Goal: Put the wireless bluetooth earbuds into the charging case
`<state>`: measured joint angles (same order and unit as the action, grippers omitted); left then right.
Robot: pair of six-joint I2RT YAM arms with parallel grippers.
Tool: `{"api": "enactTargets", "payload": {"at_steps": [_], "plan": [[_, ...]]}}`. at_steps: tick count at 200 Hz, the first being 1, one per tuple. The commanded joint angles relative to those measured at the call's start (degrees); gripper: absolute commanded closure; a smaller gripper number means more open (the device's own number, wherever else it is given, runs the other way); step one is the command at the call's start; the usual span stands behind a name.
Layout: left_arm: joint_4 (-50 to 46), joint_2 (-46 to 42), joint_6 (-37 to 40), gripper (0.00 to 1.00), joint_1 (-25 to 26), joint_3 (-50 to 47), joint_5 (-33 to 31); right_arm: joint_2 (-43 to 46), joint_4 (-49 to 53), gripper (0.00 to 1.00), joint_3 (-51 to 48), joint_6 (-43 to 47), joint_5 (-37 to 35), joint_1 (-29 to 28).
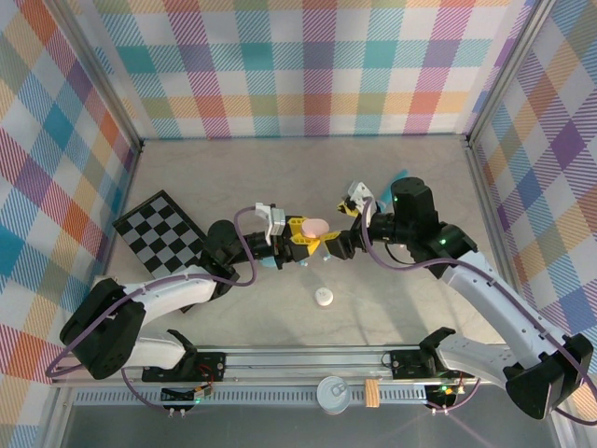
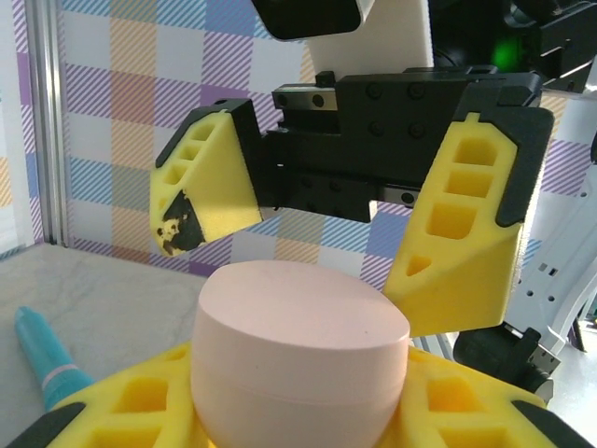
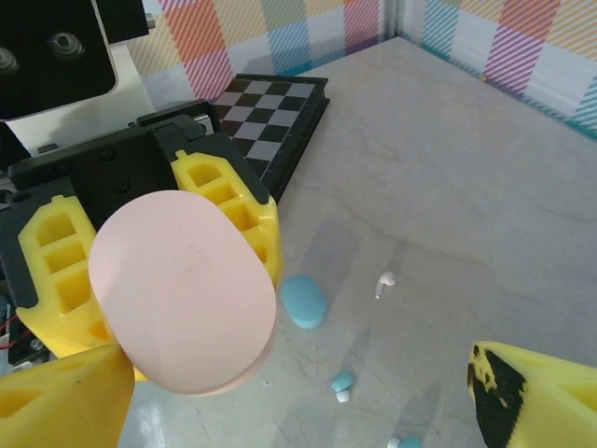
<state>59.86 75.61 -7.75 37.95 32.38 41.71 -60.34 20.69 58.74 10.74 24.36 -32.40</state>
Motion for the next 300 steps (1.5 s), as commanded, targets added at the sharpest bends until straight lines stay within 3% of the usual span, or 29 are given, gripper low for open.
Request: {"api": "enactTargets", "payload": {"at_steps": [1,147,195,300], "plan": [[1.7,-1.51,-0.41,0.66,-0.34,-0.67,2.9,-0.22,-2.24,0.09,2.56,-2.27,-5.54,-0.02],[1.15,-2.27,1.9,0.66,-0.34,-2.65,1.84,0.45,-0.3,0.09,7.0,-12.43,-5.82,-0.03],[0.79,-2.57,1.78,0.66,-0.34,-2.31,1.52,0.74,3.93,0.08,5.07,-1.83,8.58,-0.1],[-1.15,-3.02,1.69,0.66,-0.34,-0.87,1.38,-6.0,4.05,0.08,5.16,0.85,6.6,-1.0]]}}
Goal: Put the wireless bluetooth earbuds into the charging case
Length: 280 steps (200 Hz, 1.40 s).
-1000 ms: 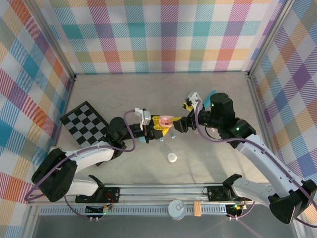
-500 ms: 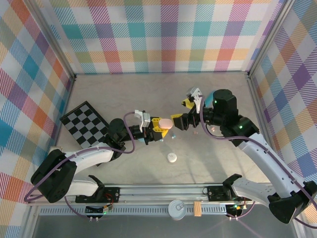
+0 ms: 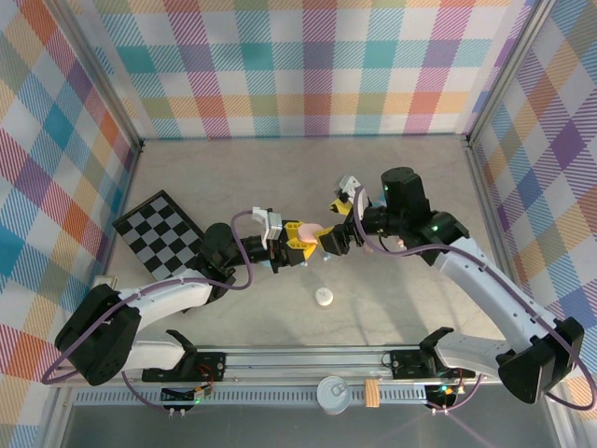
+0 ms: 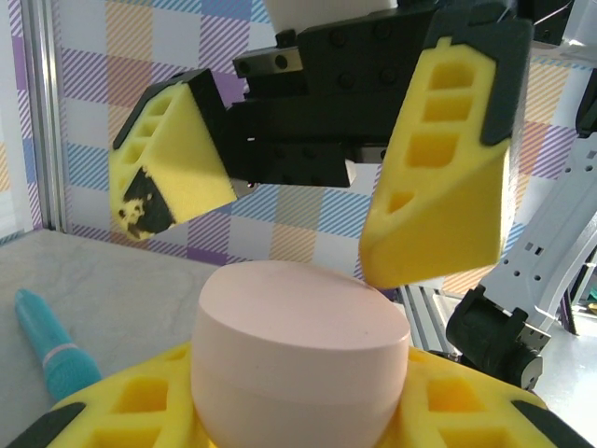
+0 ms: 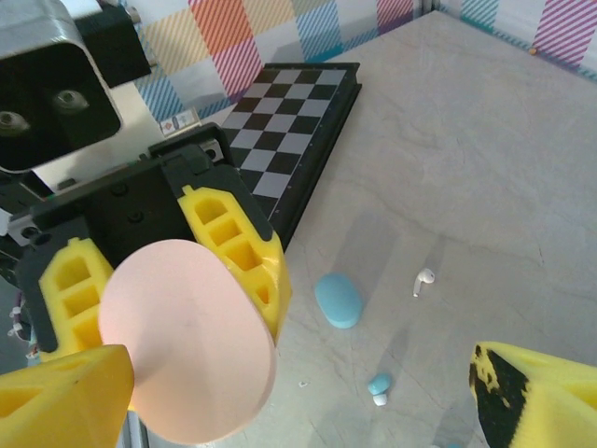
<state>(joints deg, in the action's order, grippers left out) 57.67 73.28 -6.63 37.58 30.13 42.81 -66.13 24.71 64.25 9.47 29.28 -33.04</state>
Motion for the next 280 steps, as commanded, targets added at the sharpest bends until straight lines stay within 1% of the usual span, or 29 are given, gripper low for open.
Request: {"api": "enactTargets", "payload": {"at_steps": [1,38,82,103,135,179,235,280], "plan": [[1.04,-0.64,0.61,0.66,0.03,1.4,0.23,-0.22,0.01,0.08,-0.35,2.17,1.76,-0.36],[2.51,0.68,-0.02,0.66,0.03,1.72,-0.45,-0.39,1.76,0.07,-0.1,4.26,4.1,-0.86],[2.71,1.25,-0.68,0.66,-0.03,2.52,-0.2,-1.25,3.59,0.07,0.33,6.16,3.13,-1.59],[2.71,1.56,-0.92,0.66,0.06,2.87,0.14,-1.64,3.23,0.07,0.35,5.75,0.93,-1.68],[3.32,1.68,-0.97,0.66,0.01,2.84,1.2,-1.46,1.06,0.07,0.1,3.69,-6.1,-1.68],[4.26,1.51,-1.17,0.66,0.03,2.04,1.49,0.74,-2.03,0.08,-0.04,0.51,-12.89,-1.68],[4.38,1.01,-1.1,0.66,0.02,1.43,1.79,2.49,-3.78,0.09,0.24,-1.25,-16.99,-1.68],[4.66,0.48,-1.14,0.66,0.03,1.07,2.01,1.03,-3.2,0.09,2.65,-2.71,-18.54,-1.69]]}}
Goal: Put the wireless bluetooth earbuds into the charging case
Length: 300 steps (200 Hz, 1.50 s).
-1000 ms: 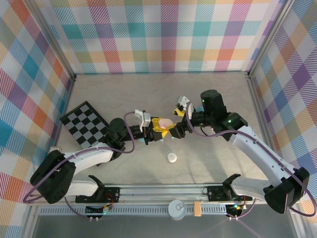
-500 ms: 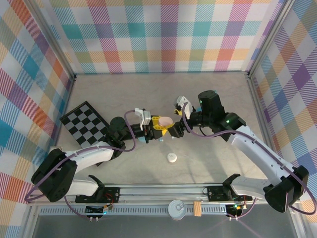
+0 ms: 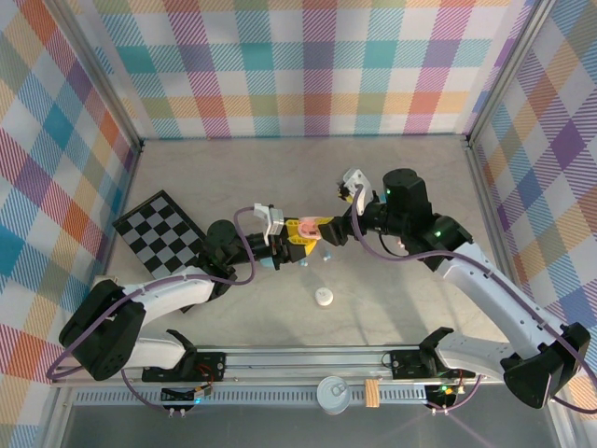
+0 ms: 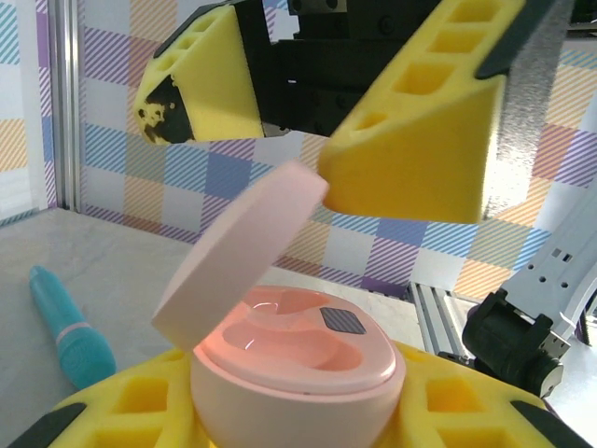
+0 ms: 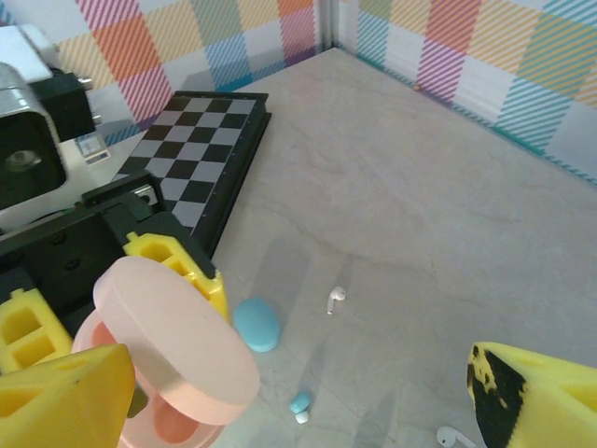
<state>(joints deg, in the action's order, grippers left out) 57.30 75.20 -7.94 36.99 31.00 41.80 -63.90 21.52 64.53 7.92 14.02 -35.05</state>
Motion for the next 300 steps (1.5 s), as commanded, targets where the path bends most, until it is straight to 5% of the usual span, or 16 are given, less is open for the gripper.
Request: {"api": "enactTargets", "payload": {"at_steps": [1,110,157,197,260,300], "plan": [[5.07,-1.5,0.14,0.66,0.62,0.2,3.02,-1.21,0.05,0.09,2.4,-1.16,-3.29,0.33],[8.09,-0.24,0.27,0.66,0.32,-1.37,2.05,9.14,-5.7,0.03,-4.21,-0.06,12.51,0.91],[9.03,-1.0,-0.44,0.66,-0.67,-2.11,2.41,15.36,-18.71,0.04,-15.52,-19.34,14.37,17.02],[8.33,-2.3,-0.32,0.66,-1.05,-2.83,2.63,11.7,-10.24,0.04,-17.81,-25.3,3.76,25.87],[5.45,-4.37,1.1,0.66,-1.13,-3.13,2.83,-11.97,19.61,0.07,-2.55,-15.66,-7.72,24.7],[3.81,-5.35,1.87,0.66,-1.13,-3.05,2.92,-23.25,28.77,0.08,3.49,-13.72,-26.75,21.34]]}}
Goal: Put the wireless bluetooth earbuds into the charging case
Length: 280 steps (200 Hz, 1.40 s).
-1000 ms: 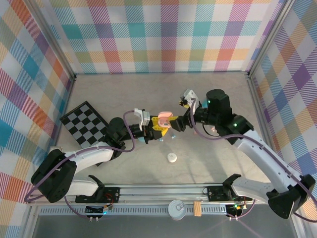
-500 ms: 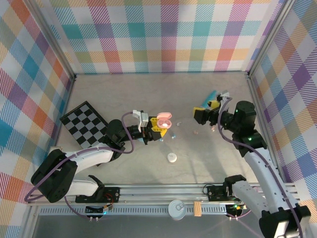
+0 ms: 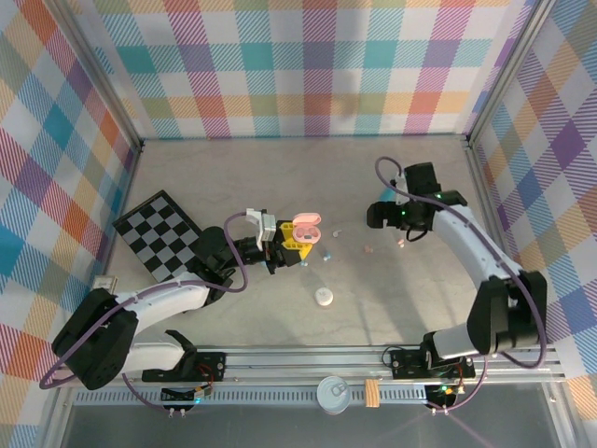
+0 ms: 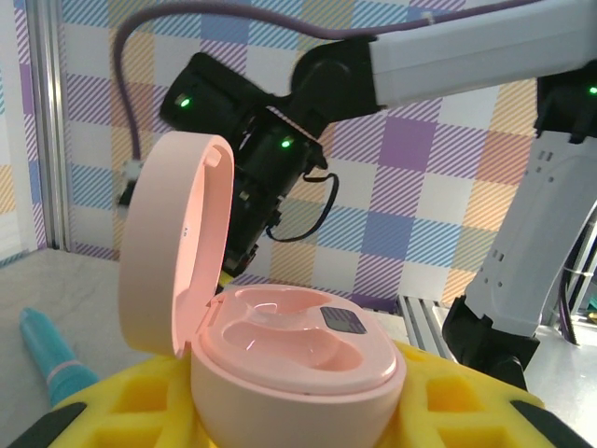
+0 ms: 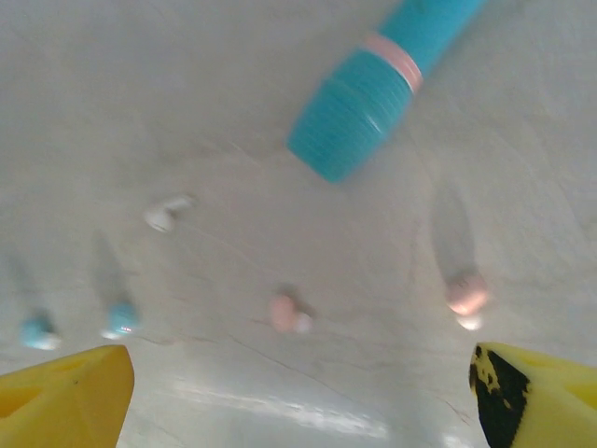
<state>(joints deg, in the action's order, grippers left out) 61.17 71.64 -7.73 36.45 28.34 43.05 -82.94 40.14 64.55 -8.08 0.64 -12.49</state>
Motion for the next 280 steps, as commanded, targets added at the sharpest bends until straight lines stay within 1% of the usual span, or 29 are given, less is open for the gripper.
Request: {"api": "enactTargets", "payload": {"at_steps": [1,11,22,60,75,91,108,131,143,171,198,223,263,280], "plan": [[-0.12,-1.78,1.7,0.66,-0.59,-0.39,1.64,-4.45,10.27,0.07,3.6,2.27,-13.82,-1.22],[-0.49,-1.98,1.9,0.66,-0.59,-0.47,1.62,-6.76,11.66,0.09,4.53,1.99,-18.38,-1.38],[-0.86,-2.22,2.11,0.66,-0.59,-0.48,1.62,-8.9,12.75,0.12,5.45,1.46,-20.9,-1.34],[-1.45,-2.53,2.5,0.66,-0.59,-0.56,1.51,-14.45,13.73,0.19,8.32,-3.57,-23.32,-2.36],[-1.58,-2.76,2.63,0.66,-0.59,-0.62,1.51,-17.13,14.41,0.24,9.61,-5.86,-24.88,-2.7],[-2.05,-2.97,2.84,0.66,-0.59,-0.61,1.65,-20.42,15.85,0.33,11.45,-8.78,-27.28,-2.87],[-2.74,-3.35,3.2,0.66,-0.59,-0.61,1.69,-23.3,16.63,0.41,13.01,-10.7,-27.42,-3.25],[-3.92,-3.68,3.93,0.66,-0.59,-0.48,1.58,-23.86,12.92,0.42,12.94,-9.74,-23.46,-6.71],[-4.47,-3.92,4.21,0.66,-0.59,-0.4,1.55,-24.64,12.07,0.43,13.83,-9.37,-23.32,-9.66],[-4.93,-4.24,4.5,0.66,-0.59,-0.45,1.41,-28.01,13.83,0.48,17.61,-10.14,-26.96,-15.45],[-5.67,-4.68,4.73,0.66,-0.59,-0.56,1.36,-30.87,15.52,0.5,19.84,-10.22,-29.71,-19.24],[-6.52,-5.51,5.26,0.66,-0.6,-0.65,1.23,-32.92,16.83,0.53,20.61,-10.3,-31.18,-20.85],[-6.33,-5.63,5.18,0.66,-0.67,-0.74,1.33,-35.36,17.53,0.56,21.19,-9.76,-32.06,-21.78],[-6.32,-5.63,5.13,0.66,-0.59,-0.74,1.23,-36.34,18.69,0.6,21.82,-9.67,-33.13,-22.04]]}}
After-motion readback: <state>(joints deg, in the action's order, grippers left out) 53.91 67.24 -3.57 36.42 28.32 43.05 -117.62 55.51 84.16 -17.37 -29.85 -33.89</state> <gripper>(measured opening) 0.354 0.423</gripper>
